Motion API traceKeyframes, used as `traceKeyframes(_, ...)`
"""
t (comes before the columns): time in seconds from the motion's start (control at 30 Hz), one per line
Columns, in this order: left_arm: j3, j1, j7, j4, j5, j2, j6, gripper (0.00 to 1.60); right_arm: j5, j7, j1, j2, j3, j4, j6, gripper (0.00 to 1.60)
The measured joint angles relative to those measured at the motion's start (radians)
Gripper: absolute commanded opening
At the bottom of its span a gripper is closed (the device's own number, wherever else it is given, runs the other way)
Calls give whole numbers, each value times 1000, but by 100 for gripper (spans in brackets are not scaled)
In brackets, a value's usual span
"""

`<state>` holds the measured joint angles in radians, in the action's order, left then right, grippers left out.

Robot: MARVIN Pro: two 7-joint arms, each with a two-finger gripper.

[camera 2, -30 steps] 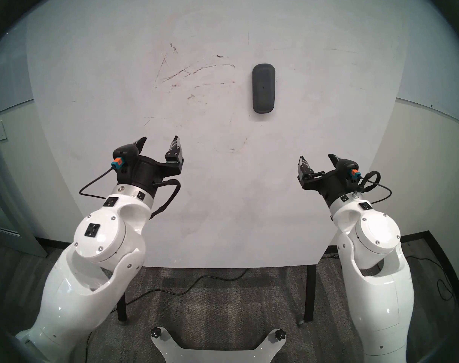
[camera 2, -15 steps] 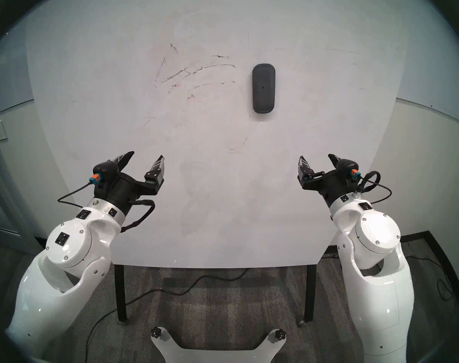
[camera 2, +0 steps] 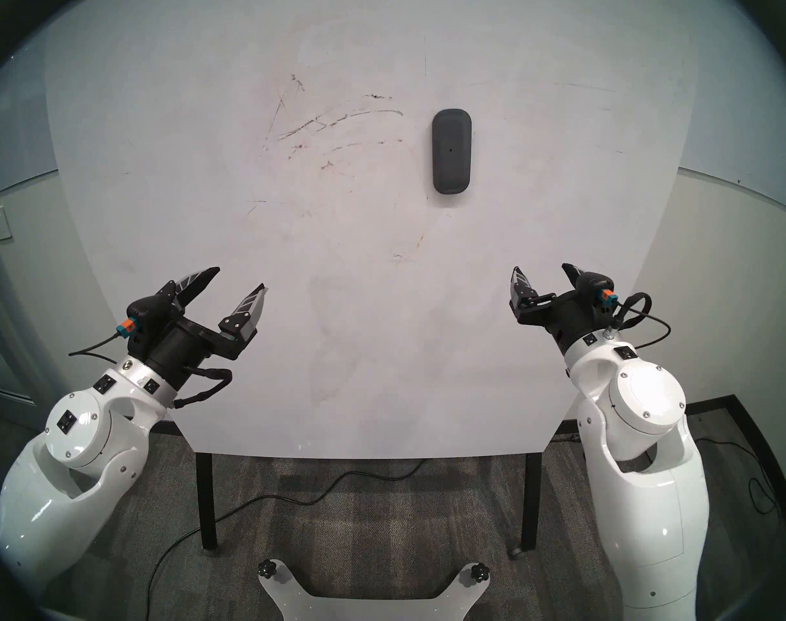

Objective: Erase all marks on the whiteboard with the eraser

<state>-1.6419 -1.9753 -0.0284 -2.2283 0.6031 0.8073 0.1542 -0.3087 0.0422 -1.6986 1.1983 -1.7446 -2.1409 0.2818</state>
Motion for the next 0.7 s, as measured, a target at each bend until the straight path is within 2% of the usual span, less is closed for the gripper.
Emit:
traceKeyframes(0.13,-45,-45,-77,20,24,10,64,160,0,0,0,0,0,0,0,160)
traceKeyframes(0.3,-67,-75,-142,54,31,37,138,160,0,0,0,0,0,0,0,160)
traceKeyframes(0.4,-61,-84,-144,71,24,54,178,160,0,0,0,0,0,0,0,160)
traceKeyframes(0.7,-14,-82,-78,76,-60,101,207,160,0,0,0,0,0,0,0,160)
